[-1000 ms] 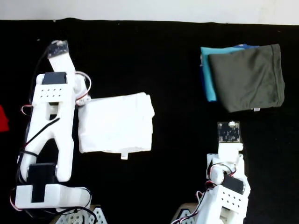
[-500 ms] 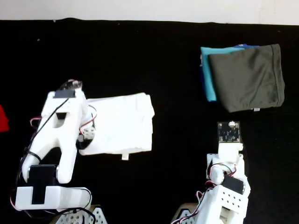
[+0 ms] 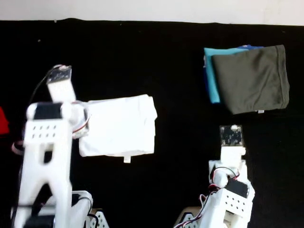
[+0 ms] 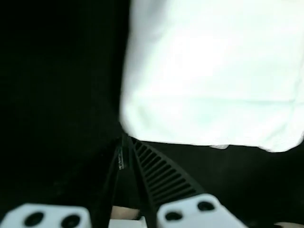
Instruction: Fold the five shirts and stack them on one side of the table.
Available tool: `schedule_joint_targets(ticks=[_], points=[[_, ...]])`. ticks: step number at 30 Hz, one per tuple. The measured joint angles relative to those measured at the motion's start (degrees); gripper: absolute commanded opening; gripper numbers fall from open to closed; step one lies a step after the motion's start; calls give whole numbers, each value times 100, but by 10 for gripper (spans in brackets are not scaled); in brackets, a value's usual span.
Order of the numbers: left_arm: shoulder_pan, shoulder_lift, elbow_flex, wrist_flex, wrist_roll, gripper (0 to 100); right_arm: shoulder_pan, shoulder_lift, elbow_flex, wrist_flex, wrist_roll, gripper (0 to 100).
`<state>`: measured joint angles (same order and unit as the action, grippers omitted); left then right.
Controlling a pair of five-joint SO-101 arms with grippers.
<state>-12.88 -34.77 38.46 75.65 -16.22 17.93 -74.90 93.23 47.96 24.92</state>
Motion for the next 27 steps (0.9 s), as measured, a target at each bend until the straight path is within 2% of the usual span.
schedule_joint_targets(ticks=[3,7,10,13,18,24,27], points=[[-492,-193,642,-237,-220,17,-185,0,-870,791,0,9],[-1389,-62,1363,-756,-510,17,-905,0,-2110,1802,0,9],[-2084,264,1881,-1433,-624,17,-1565,141,-2760,2224,0,9],[-2532,563,2338,-2251,-642,17,-1846,756,-3323,2347,0,9],[-2725,756,2813,-3235,-633,17,-2171,2224,-4633,2453,-501,9],[-2725,747,2892,-3323,-633,16,-3305,3895,-6356,2936,-1530,22],[-2725,747,2892,-3341,-633,16,-3886,4695,-6936,2980,-1969,111]])
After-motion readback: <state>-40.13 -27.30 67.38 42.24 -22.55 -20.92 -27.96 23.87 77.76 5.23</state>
